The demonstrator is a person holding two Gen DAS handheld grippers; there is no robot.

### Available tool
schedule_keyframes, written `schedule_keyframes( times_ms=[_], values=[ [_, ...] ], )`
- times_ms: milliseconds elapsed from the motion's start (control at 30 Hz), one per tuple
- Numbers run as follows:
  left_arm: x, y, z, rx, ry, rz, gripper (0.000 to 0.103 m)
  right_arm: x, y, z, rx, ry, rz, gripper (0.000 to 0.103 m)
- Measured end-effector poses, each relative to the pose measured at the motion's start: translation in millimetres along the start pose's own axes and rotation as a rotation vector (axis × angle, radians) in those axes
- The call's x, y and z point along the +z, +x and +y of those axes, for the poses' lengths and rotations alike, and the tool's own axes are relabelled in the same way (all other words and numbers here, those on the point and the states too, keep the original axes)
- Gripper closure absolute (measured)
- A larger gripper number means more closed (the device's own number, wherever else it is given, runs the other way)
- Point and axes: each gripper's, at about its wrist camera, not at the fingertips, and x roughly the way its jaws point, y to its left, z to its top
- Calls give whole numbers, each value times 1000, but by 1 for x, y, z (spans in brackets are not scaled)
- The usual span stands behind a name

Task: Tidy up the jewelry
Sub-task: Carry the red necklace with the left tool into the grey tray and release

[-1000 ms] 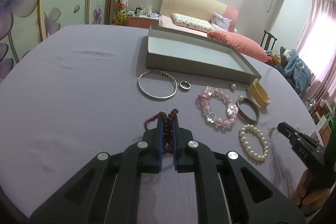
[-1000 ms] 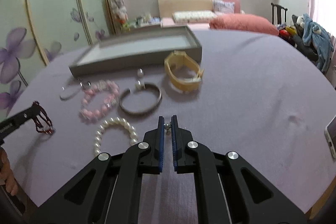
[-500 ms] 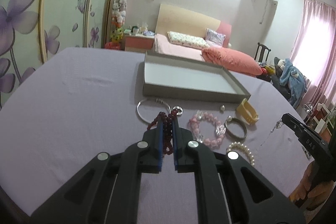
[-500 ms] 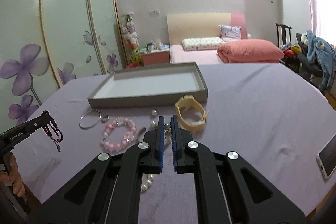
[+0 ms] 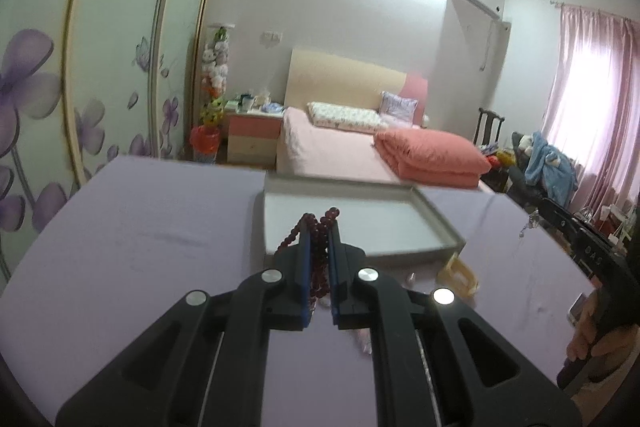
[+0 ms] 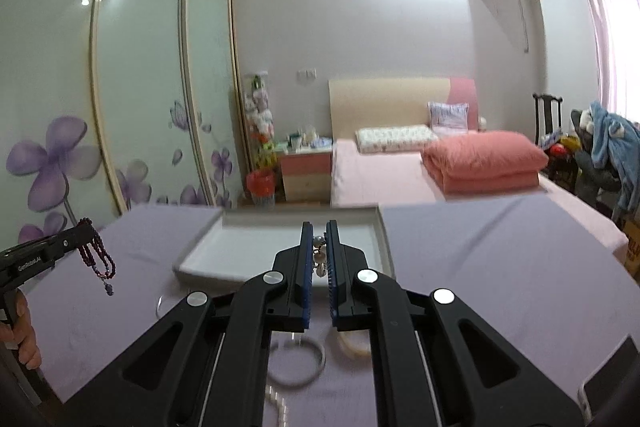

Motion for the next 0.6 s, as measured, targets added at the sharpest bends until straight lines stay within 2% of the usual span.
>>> schedule_keyframes(
  times_ms=[200, 600],
  values=[
    [33, 27, -8, -26, 8, -47, 94, 19, 29, -7, 30, -1, -18, 96],
    [56, 146, -16, 4, 39, 26, 94, 23, 126, -23, 91, 51, 102, 95]
  ],
)
